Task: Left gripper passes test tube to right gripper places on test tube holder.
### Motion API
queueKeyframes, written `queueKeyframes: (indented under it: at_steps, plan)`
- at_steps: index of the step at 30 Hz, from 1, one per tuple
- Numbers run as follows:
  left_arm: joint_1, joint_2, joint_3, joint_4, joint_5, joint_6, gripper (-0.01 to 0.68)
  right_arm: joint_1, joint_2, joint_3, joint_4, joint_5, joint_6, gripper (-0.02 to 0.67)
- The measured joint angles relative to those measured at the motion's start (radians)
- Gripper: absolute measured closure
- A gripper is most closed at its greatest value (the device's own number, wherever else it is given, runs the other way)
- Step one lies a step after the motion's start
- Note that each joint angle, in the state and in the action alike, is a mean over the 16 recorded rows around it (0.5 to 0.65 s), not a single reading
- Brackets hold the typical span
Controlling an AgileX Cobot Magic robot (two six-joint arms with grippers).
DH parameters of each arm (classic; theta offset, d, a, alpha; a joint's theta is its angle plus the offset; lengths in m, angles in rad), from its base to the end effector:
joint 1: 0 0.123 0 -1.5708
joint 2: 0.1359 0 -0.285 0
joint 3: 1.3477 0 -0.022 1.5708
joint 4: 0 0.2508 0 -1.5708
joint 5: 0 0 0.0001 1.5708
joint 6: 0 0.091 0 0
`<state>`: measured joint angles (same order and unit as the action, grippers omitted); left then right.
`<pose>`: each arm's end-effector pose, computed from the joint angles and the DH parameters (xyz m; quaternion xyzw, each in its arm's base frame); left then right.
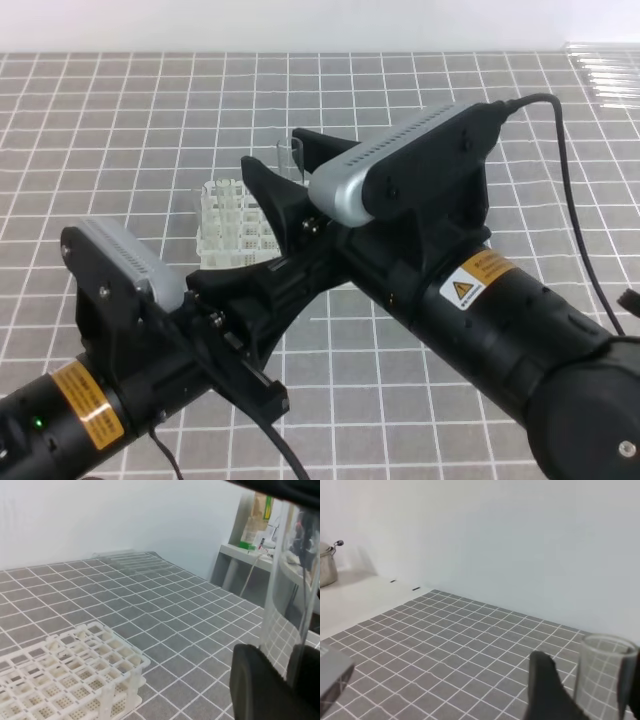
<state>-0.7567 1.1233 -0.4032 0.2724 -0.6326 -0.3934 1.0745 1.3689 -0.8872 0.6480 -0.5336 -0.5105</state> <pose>0.1484 -0.1600 0.2619 0.2586 0.6649 -0.3636 0.5990 0.1711 0.2573 0.3352 -0.2309 0.6519 0.2956 0.6590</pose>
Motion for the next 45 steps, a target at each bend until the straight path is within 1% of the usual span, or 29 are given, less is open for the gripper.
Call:
queueKeyframes:
  at_steps: [2,6,18,22,24,28,36,38,41,44,45]
  plan:
    - [0.0,-0.001,0.002,-0.002,-0.005,0.0,0.639,0.0,0.0,0.0,-0.003,-0.001,0.005,0.326]
    - [0.0,0.0,0.003,-0.003,-0.004,0.0,0.627,0.0,0.0,0.0,-0.01,0.002,0.007,0.359]
    - [0.0,0.0,0.002,-0.003,-0.004,0.003,0.627,0.002,0.0,0.0,-0.03,0.013,0.015,0.513]
    - [0.0,-0.001,0.003,-0.003,-0.008,0.01,0.639,0.003,0.0,-0.001,-0.033,0.017,0.019,0.549]
    - [0.0,-0.001,0.003,-0.003,-0.009,0.012,0.626,0.003,0.0,-0.001,-0.034,0.019,0.02,0.556]
    - [0.0,-0.001,0.003,-0.002,-0.008,0.015,0.572,0.003,0.0,-0.001,-0.036,0.025,0.019,0.56]
    - [0.0,-0.008,0.003,0.002,0.002,-0.004,0.391,0.002,-0.002,-0.001,-0.038,0.042,0.009,0.56]
    - [0.0,-0.021,0.003,0.009,0.016,-0.017,0.367,0.002,-0.007,-0.001,-0.037,0.047,0.003,0.56]
    - [0.0,-0.051,0.002,0.022,0.048,-0.035,0.358,0.002,-0.019,-0.001,-0.027,0.053,-0.013,0.56]
    - [0.0,-0.105,0.003,0.036,0.103,-0.052,0.402,0.001,-0.033,0.0,-0.01,0.058,-0.036,0.56]
    - [0.0,-0.127,0.003,0.043,0.13,-0.057,0.428,0.001,-0.038,0.0,-0.004,0.06,-0.044,0.56]
